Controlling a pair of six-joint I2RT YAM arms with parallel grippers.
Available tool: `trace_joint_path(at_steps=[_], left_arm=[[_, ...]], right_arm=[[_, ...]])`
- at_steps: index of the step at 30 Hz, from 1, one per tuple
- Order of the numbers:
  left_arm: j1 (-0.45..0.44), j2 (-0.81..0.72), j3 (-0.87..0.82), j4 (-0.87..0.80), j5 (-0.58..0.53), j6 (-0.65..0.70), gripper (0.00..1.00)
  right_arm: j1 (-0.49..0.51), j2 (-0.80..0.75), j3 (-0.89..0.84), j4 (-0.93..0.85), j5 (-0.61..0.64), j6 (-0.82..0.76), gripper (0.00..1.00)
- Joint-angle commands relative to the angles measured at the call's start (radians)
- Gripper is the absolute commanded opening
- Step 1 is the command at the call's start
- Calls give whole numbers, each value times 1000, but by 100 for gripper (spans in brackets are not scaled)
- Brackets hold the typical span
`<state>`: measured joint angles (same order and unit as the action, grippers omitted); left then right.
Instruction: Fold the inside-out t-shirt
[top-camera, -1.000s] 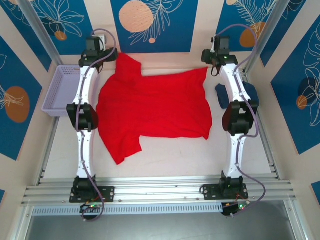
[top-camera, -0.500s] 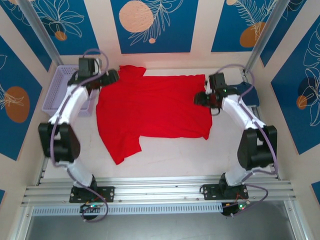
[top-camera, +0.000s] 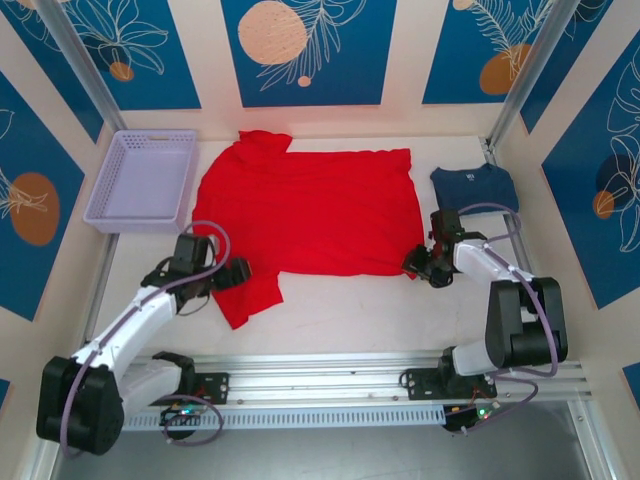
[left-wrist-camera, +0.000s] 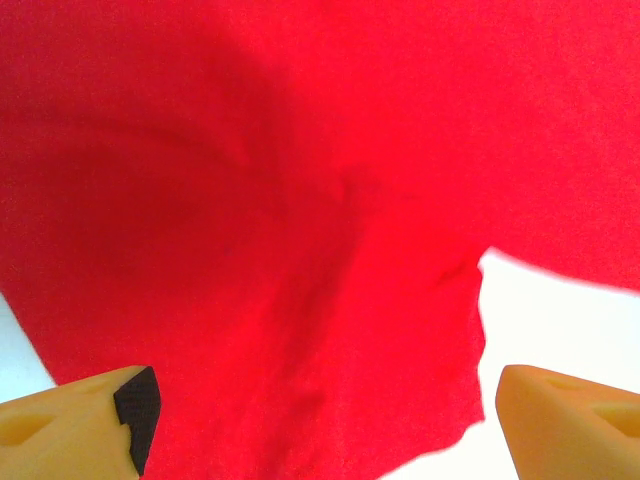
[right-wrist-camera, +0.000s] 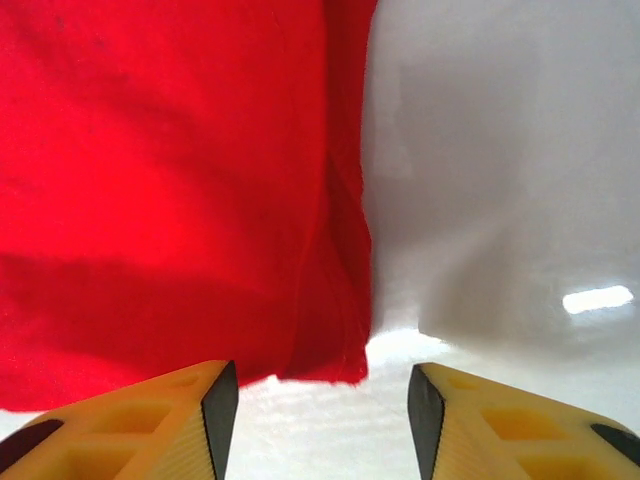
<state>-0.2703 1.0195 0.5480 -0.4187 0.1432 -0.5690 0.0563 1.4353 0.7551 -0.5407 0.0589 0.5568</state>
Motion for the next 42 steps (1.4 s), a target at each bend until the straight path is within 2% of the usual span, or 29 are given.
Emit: trace_joint_path(at_steps=[1, 5, 7, 9, 12, 17, 21, 24, 27, 30, 33, 36, 38, 40, 42], left_arm=[[-47, -53, -47, -66, -39, -41, 87], [-130, -62, -33, 12, -29, -8, 85], [-218, -30, 9, 120, -60, 75, 83], [-332, 28, 41, 265, -113, 200, 82], [-487, 195, 113, 490, -145, 422, 82], [-613, 559, 347, 630, -127, 714, 84], [-646, 814, 544, 675, -43, 818, 84], [-661, 948, 662, 692, 32, 833, 84], [-672, 1084, 793, 680, 44, 822, 81], [-673, 1174, 891, 652, 45, 794, 67], [-671, 1224, 957, 607, 50, 760, 36], [-653, 1212, 969, 534, 100, 714, 9], [-625, 1186, 934, 531, 196, 656, 1], [-594, 1170, 895, 552, 290, 586, 0], [-571, 1166, 872, 564, 356, 536, 0]], right_arm=[[-9, 42, 20, 34, -23, 30, 44], [-12, 63, 41, 29, 32, 2, 25], [-13, 43, 41, 37, 22, -17, 14], [-11, -1, 31, 49, -8, -38, 9], [-13, -62, 37, 35, -61, -66, 8], [-38, -81, 73, -22, -114, -99, 7], [-70, -72, 84, -28, -211, -107, 7], [-82, -70, 88, -30, -258, -106, 7], [-97, -70, 91, -33, -294, -103, 7], [-111, -71, 93, -33, -312, -100, 7], [-124, -66, 101, -34, -307, -99, 7], [-134, -38, 127, -58, -201, -103, 7], [-139, 3, 147, -65, -64, -95, 8], [-139, 52, 173, -67, 37, -88, 9], [-135, 94, 206, -75, 81, -89, 12]])
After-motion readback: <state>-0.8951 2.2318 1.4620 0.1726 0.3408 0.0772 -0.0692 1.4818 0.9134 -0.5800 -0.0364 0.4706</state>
